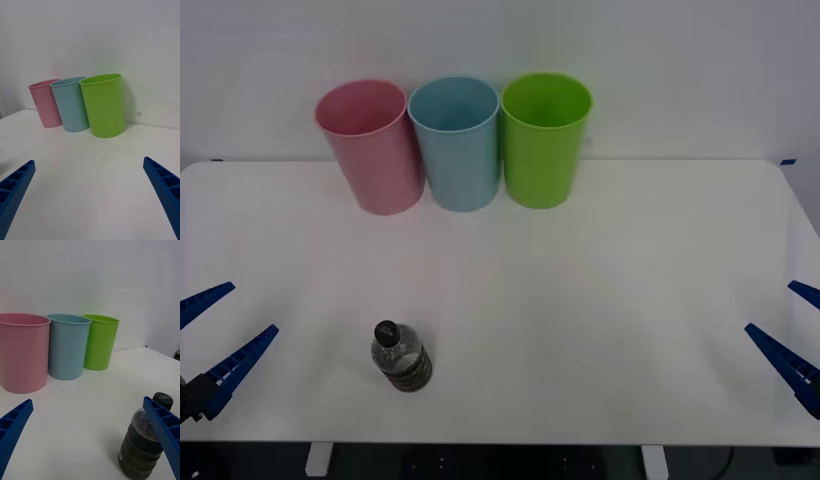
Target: Grasp the object on the table and drop it into the matching bin: aluminum can to the light blue bin, PET bottle to the pink bin.
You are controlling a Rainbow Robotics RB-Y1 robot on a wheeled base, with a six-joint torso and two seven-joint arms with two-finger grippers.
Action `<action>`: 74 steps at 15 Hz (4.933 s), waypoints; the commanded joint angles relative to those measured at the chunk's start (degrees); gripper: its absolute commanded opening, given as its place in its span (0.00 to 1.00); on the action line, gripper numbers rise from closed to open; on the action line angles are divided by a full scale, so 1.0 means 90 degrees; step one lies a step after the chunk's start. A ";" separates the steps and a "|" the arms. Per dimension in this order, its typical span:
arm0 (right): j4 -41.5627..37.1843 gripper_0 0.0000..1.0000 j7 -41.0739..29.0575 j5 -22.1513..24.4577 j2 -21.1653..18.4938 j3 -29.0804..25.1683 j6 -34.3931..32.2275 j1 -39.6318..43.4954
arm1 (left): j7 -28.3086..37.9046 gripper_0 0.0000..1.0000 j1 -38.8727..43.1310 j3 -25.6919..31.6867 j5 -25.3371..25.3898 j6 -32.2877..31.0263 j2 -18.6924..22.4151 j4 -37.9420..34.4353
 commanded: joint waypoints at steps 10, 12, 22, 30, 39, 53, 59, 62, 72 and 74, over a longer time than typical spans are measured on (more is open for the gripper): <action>0.0000 1.00 0.0000 0.0000 0.0000 0.0000 0.0000 0.0000 | -0.0117 1.00 -0.0064 -0.0179 0.0096 0.0063 0.0198 0.0302; 0.0000 1.00 0.0000 0.0000 0.0000 0.0000 0.0000 0.0000 | -0.0498 1.00 -0.0132 -0.0384 0.0096 0.0053 0.0560 0.0643; 0.0000 1.00 0.0000 0.0000 0.0000 0.0000 0.0000 0.0000 | -0.1543 1.00 -0.0523 -0.0726 -0.0178 -0.0865 0.1136 0.1962; 0.0000 1.00 0.0000 0.0000 0.0000 0.0000 0.0000 0.0000 | -0.1787 1.00 -0.0513 -0.1185 -0.0539 -0.0972 0.1155 0.1962; 0.0000 1.00 0.0000 0.0000 0.0000 0.0000 0.0000 0.0000 | -0.1924 1.00 -0.0748 -0.1556 -0.0832 -0.0806 0.0667 0.1972; 0.0000 1.00 0.0000 0.0000 0.0000 0.0000 0.0000 0.0000 | -0.2012 1.00 -0.1216 -0.1566 -0.1916 -0.0689 -0.0466 0.1972; 0.0000 1.00 0.0000 0.0000 0.0000 0.0000 0.0000 0.0000 | -0.2041 1.00 -0.1509 -0.1576 -0.2268 -0.0611 -0.0876 0.2147; 0.0000 1.00 0.0000 0.0000 0.0000 0.0000 0.0000 0.0000 | -0.2236 1.00 -0.1861 -0.1663 -0.2277 -0.0611 -0.0905 0.2655; 0.0000 1.00 0.0000 0.0000 0.0000 0.0000 0.0000 0.0000 | -0.2324 0.30 -0.1939 -0.1693 -0.2297 -0.0611 -0.0905 0.2733; 0.0000 1.00 0.0000 0.0000 0.0000 0.0000 0.0000 0.0000 | -0.2344 0.00 -0.1949 -0.1693 -0.2287 -0.0621 -0.0905 0.2733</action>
